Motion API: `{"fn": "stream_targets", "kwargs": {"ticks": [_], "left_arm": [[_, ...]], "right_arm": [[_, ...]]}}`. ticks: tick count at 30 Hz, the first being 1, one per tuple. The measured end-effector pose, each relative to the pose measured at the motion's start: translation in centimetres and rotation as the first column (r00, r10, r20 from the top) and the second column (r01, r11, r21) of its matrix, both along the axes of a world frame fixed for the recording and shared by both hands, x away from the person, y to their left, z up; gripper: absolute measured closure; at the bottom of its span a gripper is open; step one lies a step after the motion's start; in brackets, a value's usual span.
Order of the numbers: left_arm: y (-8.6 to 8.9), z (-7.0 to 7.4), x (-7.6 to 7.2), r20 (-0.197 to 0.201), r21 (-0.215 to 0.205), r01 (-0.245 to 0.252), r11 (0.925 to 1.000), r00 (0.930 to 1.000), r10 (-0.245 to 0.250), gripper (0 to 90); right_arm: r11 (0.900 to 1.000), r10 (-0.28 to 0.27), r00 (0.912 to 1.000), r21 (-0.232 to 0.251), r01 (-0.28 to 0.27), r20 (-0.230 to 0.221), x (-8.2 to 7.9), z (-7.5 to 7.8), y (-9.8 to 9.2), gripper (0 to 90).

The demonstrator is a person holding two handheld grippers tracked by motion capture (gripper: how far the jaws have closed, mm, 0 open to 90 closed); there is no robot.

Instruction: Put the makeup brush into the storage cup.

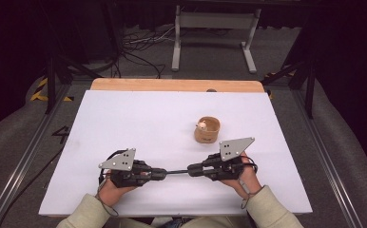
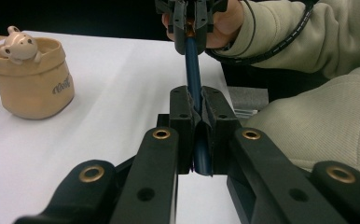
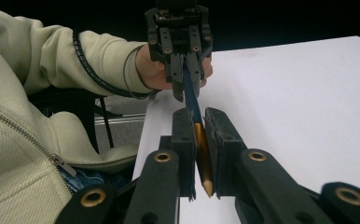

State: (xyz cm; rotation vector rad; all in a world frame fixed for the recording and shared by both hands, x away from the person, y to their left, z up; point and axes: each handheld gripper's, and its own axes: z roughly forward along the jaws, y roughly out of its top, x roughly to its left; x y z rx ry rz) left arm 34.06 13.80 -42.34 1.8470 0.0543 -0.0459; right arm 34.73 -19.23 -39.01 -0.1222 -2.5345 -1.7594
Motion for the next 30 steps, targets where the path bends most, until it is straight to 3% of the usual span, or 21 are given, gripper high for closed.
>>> {"fn": "stream_targets", "kwargs": {"ticks": [16,23,28,30], "left_arm": [[-0.1,0.3,-0.1,0.000,-0.010,0.005,0.9999,1.0000,-0.005,83.0],[-0.3,0.4,-0.3,0.007,0.000,-0.015,0.9999,0.9999,0.015,73.8],[-0.5,0.6,-0.3,0.002,0.010,-0.031,0.9995,0.9995,0.031,64.3],[-0.6,0.6,-0.3,0.001,0.009,-0.032,0.9994,0.9995,0.032,62.4]], "right_arm": [[0.999,0.006,0.9999,-0.042,-0.007,-0.009,-0.3,1.4,0.2,84.0],[0.992,0.003,1.0000,-0.127,-0.002,0.003,-0.3,3.4,0.4,84.0],[0.973,0.009,0.9999,-0.229,-0.006,0.013,-0.2,4.5,1.1,84.0],[0.969,0.010,0.9999,-0.246,-0.007,0.011,-0.2,4.7,1.2,84.0]]}}
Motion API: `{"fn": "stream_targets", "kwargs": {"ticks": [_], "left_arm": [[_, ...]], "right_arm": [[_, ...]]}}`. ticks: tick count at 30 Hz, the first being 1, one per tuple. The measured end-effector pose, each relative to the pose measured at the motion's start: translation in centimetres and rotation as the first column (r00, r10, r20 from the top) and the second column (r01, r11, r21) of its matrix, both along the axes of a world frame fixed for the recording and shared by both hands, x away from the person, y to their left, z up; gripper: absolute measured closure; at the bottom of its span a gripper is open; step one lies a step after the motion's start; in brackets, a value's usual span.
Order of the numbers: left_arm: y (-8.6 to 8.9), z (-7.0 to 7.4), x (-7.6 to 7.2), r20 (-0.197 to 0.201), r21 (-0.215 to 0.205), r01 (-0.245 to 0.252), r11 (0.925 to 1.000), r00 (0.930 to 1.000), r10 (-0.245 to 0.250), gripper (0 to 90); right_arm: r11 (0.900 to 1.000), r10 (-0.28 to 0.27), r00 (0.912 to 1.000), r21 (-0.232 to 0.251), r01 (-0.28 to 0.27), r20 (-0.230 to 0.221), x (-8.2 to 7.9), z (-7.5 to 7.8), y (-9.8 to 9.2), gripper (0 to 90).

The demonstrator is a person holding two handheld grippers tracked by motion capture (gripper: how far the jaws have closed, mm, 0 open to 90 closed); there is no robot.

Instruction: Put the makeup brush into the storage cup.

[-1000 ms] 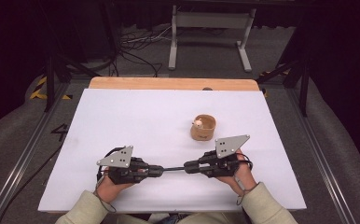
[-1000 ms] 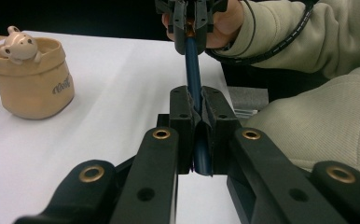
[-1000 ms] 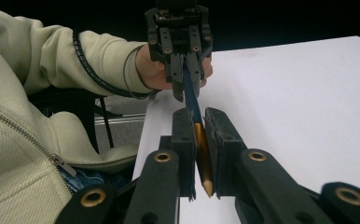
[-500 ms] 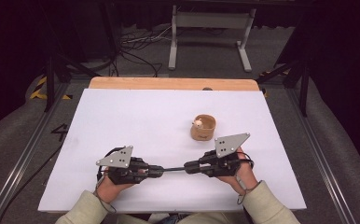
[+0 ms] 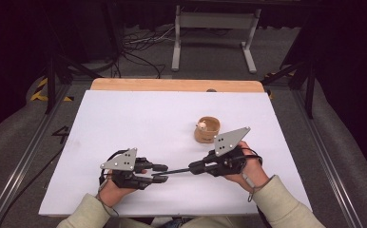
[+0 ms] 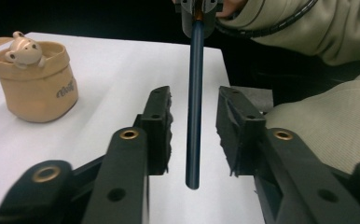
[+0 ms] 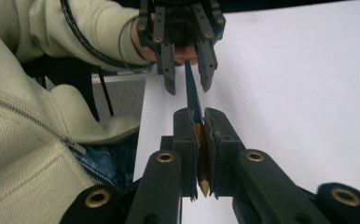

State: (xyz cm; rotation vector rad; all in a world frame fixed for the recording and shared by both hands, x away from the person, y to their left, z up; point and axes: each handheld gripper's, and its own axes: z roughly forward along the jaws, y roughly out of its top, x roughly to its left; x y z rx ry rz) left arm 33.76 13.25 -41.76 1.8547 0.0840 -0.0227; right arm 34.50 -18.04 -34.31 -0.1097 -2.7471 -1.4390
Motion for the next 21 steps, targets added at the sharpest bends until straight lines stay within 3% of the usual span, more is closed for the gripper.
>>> {"fn": "stream_targets", "kwargs": {"ticks": [7,17,21], "left_arm": [[-0.1,0.1,0.2,-0.016,0.020,-0.018,0.9996,0.9997,0.018,56.6],[-1.3,0.2,0.6,-0.047,0.048,-0.002,0.9988,0.9989,0.004,51.1],[-1.5,0.3,0.6,-0.042,0.053,-0.001,0.9986,0.9991,0.003,49.8]], "right_arm": [[0.990,0.007,0.9997,-0.140,-0.004,0.025,0.2,1.6,1.0,83.9],[0.952,0.019,0.9991,-0.305,-0.007,0.038,0.6,3.0,2.9,83.9],[0.932,0.025,0.9990,-0.363,-0.010,0.036,0.7,3.1,3.6,83.9]]}}
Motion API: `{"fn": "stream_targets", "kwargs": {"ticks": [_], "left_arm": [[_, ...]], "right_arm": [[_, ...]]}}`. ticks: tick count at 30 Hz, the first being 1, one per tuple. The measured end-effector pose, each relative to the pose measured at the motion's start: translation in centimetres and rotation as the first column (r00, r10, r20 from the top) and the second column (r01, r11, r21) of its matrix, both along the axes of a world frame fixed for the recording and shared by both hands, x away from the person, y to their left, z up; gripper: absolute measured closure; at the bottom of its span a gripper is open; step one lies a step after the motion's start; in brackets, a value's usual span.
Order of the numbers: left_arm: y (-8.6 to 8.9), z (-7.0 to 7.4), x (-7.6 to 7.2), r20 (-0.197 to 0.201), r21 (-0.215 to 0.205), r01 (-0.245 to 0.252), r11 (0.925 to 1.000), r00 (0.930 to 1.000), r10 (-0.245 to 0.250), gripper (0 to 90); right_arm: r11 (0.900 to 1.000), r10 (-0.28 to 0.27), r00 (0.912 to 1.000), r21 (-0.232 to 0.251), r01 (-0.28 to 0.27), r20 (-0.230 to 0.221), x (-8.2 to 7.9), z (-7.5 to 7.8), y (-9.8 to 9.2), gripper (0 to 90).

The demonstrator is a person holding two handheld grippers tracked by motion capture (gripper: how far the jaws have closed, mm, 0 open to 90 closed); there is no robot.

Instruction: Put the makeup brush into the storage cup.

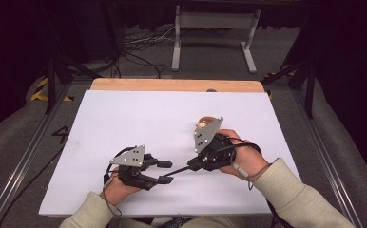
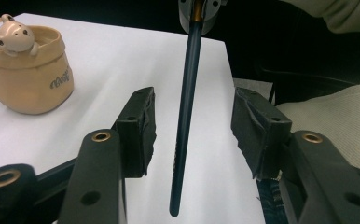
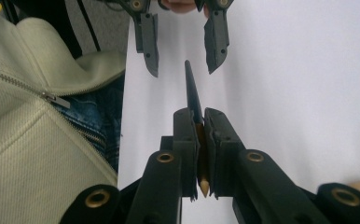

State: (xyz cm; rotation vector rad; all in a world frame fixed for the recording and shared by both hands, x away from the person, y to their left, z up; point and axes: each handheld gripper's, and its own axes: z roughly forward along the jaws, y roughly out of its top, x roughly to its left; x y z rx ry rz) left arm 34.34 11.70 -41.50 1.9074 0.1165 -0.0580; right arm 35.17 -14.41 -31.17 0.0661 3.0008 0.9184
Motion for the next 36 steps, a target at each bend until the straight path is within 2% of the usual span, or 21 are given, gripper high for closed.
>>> {"fn": "stream_targets", "kwargs": {"ticks": [6,12,17,23,25,31,33,36], "left_arm": [[-0.2,-0.2,0.1,0.010,0.028,-0.010,0.9995,0.9999,0.010,46.8],[-0.4,-0.3,0.2,0.009,0.049,-0.012,0.9987,0.9999,0.011,45.7],[-0.7,-0.5,0.2,0.005,0.076,-0.005,0.9971,1.0000,0.005,46.0],[-1.4,-0.6,0.3,0.001,0.104,0.007,0.9946,1.0000,-0.007,47.5],[-1.5,-0.6,0.3,0.000,0.108,0.009,0.9941,1.0000,-0.009,48.2],[-1.7,-0.7,0.3,0.005,0.126,0.008,0.9920,0.9999,-0.009,53.2],[-2.0,-0.9,0.3,0.012,0.163,0.000,0.9866,0.9999,-0.002,55.9],[-2.2,-1.1,0.3,0.018,0.188,0.002,0.9822,0.9998,-0.006,58.7]], "right_arm": [[0.997,0.007,1.0000,-0.081,-0.007,0.003,0.3,0.4,0.9,83.9],[0.988,0.014,0.9999,-0.156,-0.014,0.000,0.2,0.9,2.0,83.9],[0.983,0.021,0.9998,-0.184,-0.022,-0.007,0.3,0.9,2.7,83.9],[0.969,0.035,0.9993,-0.244,-0.038,-0.016,0.4,0.9,4.0,83.8],[0.968,0.038,0.9992,-0.247,-0.040,-0.014,0.4,0.9,4.2,83.8],[0.955,0.044,0.9987,-0.291,-0.049,-0.025,0.5,0.8,5.1,83.8],[0.952,0.045,0.9986,-0.301,-0.051,-0.026,0.5,0.7,5.3,83.8],[0.947,0.050,0.9984,-0.315,-0.056,-0.028,0.5,0.7,5.6,83.8]]}}
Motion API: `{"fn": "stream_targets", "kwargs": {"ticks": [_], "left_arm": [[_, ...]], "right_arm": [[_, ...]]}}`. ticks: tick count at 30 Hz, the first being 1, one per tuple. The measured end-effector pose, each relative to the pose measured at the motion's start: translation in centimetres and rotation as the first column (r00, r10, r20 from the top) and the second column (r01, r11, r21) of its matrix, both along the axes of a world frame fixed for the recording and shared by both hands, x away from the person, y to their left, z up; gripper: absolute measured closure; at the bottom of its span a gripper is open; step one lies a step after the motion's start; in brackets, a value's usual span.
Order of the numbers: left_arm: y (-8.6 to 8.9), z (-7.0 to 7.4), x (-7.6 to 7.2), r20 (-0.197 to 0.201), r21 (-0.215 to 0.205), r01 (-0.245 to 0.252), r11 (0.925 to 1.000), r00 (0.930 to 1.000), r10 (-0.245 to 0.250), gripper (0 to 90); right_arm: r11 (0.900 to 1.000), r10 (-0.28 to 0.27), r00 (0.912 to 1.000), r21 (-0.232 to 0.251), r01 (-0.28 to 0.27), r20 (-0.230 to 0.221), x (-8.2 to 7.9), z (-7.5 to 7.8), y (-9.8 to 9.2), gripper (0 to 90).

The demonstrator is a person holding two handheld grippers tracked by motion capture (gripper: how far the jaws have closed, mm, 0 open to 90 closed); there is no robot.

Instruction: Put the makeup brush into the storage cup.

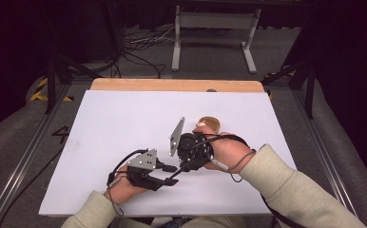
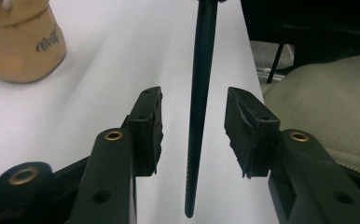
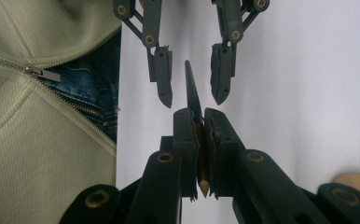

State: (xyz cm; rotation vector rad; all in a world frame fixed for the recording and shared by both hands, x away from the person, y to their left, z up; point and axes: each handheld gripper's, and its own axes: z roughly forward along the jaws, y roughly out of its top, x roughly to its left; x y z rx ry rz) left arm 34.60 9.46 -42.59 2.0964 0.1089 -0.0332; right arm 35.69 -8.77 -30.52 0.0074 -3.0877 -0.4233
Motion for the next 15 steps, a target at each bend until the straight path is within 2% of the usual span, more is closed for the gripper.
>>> {"fn": "stream_targets", "kwargs": {"ticks": [3,7,15], "left_arm": [[-0.05,0.00,-0.04,0.003,0.006,0.007,1.0000,1.0000,-0.007,63.0],[-0.11,-0.10,-0.01,-0.002,0.025,0.005,0.9997,1.0000,-0.005,64.2],[-0.20,-0.20,-0.01,-0.007,0.031,0.013,0.9994,0.9999,-0.013,73.0]], "right_arm": [[1.000,0.011,0.9999,-0.011,-0.011,-0.005,-0.02,-0.01,0.42,83.8],[1.000,0.013,0.9999,-0.020,-0.013,-0.007,-0.01,0.05,0.68,83.8],[1.000,0.018,0.9997,-0.021,-0.018,-0.013,0.11,0.04,0.83,83.8]]}}
